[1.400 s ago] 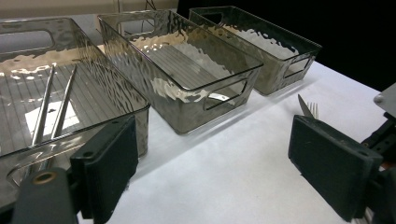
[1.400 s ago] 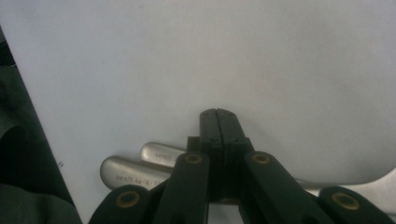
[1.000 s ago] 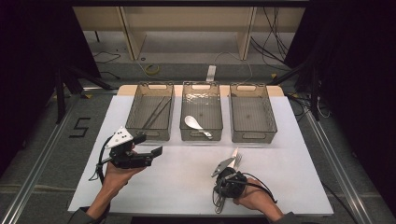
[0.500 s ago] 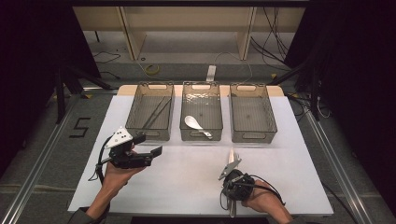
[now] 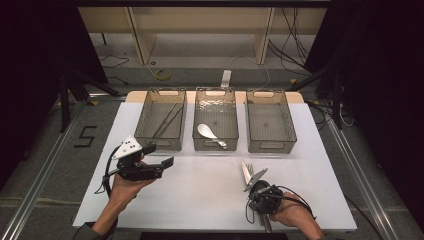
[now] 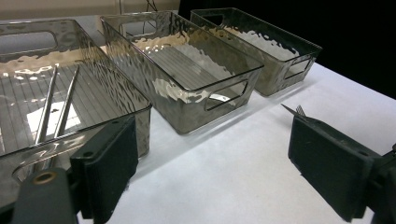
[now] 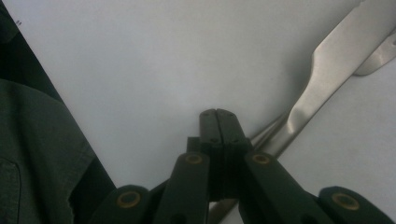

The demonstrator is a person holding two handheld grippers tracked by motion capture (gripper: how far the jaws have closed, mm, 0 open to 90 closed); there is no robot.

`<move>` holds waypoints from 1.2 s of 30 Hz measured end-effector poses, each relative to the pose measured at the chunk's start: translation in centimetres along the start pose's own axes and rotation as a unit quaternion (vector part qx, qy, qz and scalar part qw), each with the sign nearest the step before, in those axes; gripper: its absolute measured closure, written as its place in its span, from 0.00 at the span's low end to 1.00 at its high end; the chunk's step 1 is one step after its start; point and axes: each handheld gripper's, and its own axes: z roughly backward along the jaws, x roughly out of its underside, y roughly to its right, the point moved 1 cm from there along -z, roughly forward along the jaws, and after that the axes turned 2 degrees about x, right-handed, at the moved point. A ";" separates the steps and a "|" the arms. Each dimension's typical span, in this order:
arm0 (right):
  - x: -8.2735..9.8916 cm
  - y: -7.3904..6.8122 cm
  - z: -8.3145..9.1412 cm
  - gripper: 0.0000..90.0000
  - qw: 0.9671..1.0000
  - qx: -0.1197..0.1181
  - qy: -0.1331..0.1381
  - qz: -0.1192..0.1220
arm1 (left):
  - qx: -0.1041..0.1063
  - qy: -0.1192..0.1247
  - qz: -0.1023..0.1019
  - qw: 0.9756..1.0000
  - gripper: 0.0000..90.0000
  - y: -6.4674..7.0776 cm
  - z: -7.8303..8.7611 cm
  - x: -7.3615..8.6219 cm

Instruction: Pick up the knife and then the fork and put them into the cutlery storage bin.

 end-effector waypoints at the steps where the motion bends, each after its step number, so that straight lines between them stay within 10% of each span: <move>1: 0.0 0.0 0.0 1.00 1.000 -0.001 0.000 -0.001 | 0.000 0.000 0.000 1.000 0.17 0.0 0.0 0.0; 5: 0.0 0.4 0.2 1.00 1.000 -0.015 -0.001 -0.011 | 0.000 0.000 -0.002 1.000 0.17 0.0 0.0 0.0; 9: 0.0 1.1 2.4 0.72 0.995 -0.059 0.068 -0.039 | 0.001 -0.003 -0.004 1.000 0.17 0.1 -0.2 0.0; 16: -0.2 2.6 3.3 0.43 0.992 0.029 0.078 -0.093 | 0.002 -0.004 -0.005 1.000 0.17 0.1 -0.2 -0.1; 36: 0.0 2.5 1.2 0.53 0.994 0.036 0.021 -0.106 | 0.001 -0.002 -0.003 1.000 0.17 0.1 -0.2 -0.1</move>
